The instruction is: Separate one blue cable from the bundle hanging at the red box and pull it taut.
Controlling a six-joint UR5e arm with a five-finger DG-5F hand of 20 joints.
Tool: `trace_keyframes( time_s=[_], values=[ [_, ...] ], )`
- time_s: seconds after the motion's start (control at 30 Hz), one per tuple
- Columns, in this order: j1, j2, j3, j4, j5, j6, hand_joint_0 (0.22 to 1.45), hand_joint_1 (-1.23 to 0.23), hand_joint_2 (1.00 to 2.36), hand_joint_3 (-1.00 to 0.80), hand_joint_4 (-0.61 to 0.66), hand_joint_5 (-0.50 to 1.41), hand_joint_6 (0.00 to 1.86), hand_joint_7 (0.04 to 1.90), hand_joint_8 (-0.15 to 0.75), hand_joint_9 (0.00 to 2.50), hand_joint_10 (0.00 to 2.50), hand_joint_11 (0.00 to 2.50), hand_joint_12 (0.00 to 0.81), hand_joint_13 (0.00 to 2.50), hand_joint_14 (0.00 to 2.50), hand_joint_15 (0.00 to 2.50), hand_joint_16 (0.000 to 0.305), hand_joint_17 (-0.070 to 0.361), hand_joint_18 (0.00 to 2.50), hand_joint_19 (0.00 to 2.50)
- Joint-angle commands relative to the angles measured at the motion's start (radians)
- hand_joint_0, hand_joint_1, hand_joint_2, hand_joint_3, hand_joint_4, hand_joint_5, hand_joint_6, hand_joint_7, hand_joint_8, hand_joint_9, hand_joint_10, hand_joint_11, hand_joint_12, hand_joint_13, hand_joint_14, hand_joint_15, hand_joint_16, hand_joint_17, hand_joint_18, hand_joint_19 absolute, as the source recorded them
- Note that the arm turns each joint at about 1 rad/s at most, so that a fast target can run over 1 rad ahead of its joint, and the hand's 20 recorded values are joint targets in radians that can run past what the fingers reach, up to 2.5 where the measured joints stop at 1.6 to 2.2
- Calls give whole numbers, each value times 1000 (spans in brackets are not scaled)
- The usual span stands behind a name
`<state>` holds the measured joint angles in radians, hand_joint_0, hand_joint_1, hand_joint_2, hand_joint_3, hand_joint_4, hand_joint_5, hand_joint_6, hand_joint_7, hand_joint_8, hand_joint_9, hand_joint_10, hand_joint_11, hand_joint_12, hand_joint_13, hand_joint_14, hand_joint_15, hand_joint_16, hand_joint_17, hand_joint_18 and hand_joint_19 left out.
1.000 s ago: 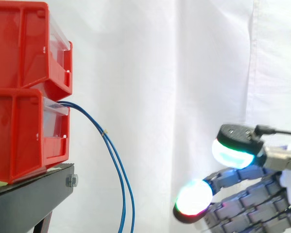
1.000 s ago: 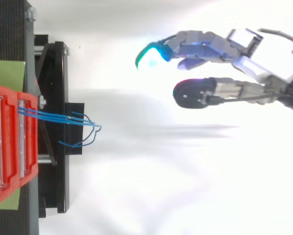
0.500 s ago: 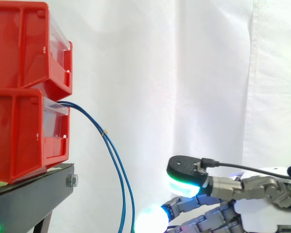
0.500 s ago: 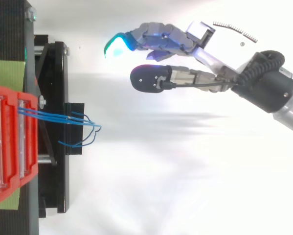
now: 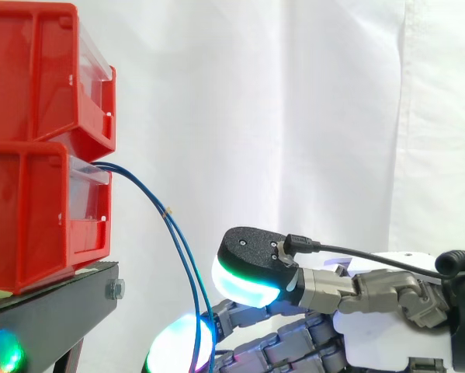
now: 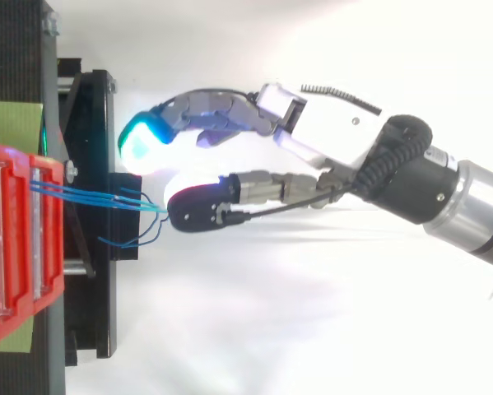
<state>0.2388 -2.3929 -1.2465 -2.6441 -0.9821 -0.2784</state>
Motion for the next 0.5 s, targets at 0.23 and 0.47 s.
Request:
trace_keyframes(
  time_s=[0.23,0.47],
  values=[
    [31,-14,2,58,-50,-2,448,-557,1000,-500,286,-210,503,819,306,539,9,263,382,477,9,242,57,129,512,556],
    [33,-14,9,58,-56,8,532,-491,1000,-500,290,-190,503,849,288,588,10,293,351,506,10,265,51,114,510,585]
  ],
)
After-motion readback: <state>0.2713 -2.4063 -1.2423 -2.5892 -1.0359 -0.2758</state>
